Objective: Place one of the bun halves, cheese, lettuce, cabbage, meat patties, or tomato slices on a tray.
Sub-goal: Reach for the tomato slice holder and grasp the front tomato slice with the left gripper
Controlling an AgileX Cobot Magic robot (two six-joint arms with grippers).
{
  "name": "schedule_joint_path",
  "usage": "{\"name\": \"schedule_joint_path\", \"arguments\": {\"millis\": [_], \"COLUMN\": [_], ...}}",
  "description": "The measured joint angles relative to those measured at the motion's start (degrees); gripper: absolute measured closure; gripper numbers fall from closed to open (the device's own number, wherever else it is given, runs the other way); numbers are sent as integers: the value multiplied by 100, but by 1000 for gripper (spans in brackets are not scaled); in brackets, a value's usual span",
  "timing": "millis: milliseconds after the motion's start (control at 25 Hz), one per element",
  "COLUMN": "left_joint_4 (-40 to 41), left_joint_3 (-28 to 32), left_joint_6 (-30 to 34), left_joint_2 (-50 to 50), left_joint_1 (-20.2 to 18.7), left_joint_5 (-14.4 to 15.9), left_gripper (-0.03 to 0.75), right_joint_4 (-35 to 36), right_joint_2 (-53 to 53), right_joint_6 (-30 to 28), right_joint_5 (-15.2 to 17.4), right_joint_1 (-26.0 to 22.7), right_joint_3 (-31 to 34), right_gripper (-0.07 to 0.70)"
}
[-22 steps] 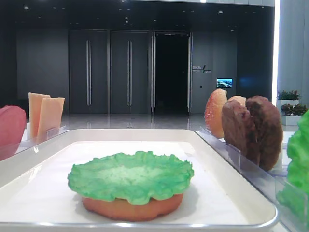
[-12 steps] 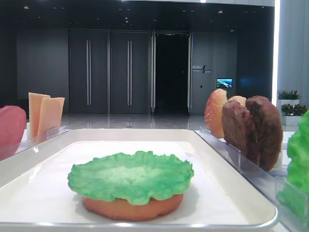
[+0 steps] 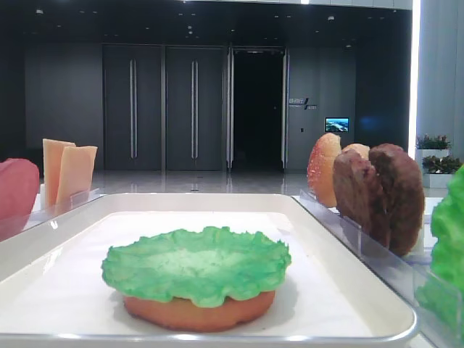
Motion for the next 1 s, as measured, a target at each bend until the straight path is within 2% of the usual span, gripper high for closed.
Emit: {"name": "schedule_joint_path", "arguments": {"millis": [320,720,1000], "left_joint_4": [0,0,0], "left_joint_3": [-9,-693,-1018], "left_joint_6": [-200,-306,-436], "left_joint_2": [344,1707,2588], "left_joint_1": [0,0,0], "left_joint_5": [44,636,782], "left_gripper": [244,244,244], "right_joint_4": [0,0,0], "right_joint_2": [0,0,0], "right_joint_6": [0,0,0], "right_joint_5": [0,0,-2], "right_joint_1": [0,0,0], "right_joint_3": [0,0,0], "right_gripper": [108,108,108]}}
